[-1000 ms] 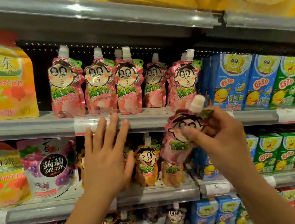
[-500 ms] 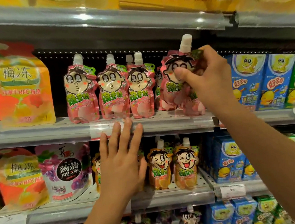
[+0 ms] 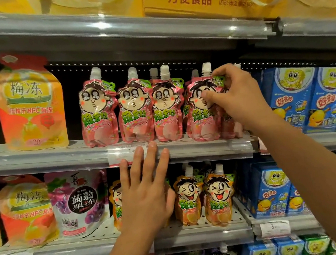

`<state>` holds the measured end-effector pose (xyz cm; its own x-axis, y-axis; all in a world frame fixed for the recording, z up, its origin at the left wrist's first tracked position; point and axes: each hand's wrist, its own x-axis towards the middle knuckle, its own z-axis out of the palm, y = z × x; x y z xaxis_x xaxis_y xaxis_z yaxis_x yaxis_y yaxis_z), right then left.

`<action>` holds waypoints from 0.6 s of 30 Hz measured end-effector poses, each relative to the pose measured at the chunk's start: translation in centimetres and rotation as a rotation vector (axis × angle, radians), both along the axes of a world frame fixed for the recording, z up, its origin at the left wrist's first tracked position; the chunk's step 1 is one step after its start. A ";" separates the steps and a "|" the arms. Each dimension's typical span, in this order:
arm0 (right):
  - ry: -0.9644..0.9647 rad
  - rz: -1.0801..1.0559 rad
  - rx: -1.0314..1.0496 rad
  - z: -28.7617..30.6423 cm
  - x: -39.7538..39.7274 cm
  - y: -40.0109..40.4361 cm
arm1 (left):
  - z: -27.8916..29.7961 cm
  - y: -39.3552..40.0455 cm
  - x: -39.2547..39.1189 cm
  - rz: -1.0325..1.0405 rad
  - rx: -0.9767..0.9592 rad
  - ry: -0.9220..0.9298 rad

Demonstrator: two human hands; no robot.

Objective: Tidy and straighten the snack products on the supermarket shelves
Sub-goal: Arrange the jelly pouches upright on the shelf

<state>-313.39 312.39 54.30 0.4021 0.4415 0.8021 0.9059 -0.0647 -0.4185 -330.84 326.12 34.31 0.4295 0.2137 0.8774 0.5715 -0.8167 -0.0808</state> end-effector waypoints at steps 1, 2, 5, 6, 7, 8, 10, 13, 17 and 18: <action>-0.038 -0.048 -0.018 0.4 0.1 -0.1 | 0.0 0.0 0.1 0.001 -0.002 -0.002; -0.066 -0.080 -0.026 0.8 0.0 -0.1 | 0.0 -0.1 0.2 0.000 -0.005 -0.006; -0.134 -0.107 -0.005 1.9 -0.5 0.1 | -0.1 -0.2 0.3 -0.006 -0.016 -0.024; -0.133 -0.106 0.005 2.3 -0.7 0.3 | -0.1 -0.2 0.3 -0.007 -0.020 -0.026; -0.127 -0.113 0.003 2.7 -0.8 0.5 | -0.1 -0.2 0.3 -0.008 -0.022 -0.025; -0.124 -0.121 -0.012 3.0 -0.9 0.7 | -0.1 -0.2 0.3 -0.008 -0.022 -0.024; -0.124 -0.128 -0.058 3.7 -1.0 1.3 | 0.0 -0.2 0.3 -0.007 -0.020 -0.023; -0.111 -0.128 -0.092 4.4 -1.3 1.8 | 0.0 -0.4 0.2 -0.016 -0.024 -0.028; -0.006 -0.031 -0.052 4.2 -1.3 2.7 | 0.2 -0.5 0.0 -0.010 -0.025 -0.018; 0.035 0.000 -0.029 4.0 -1.3 2.8 | 0.2 -0.5 -0.1 -0.009 -0.024 -0.017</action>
<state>-314.68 315.15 58.29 0.4293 0.4643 0.7747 0.8909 -0.0770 -0.4476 -330.90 325.62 34.50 0.4163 0.2306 0.8795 0.5649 -0.8235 -0.0515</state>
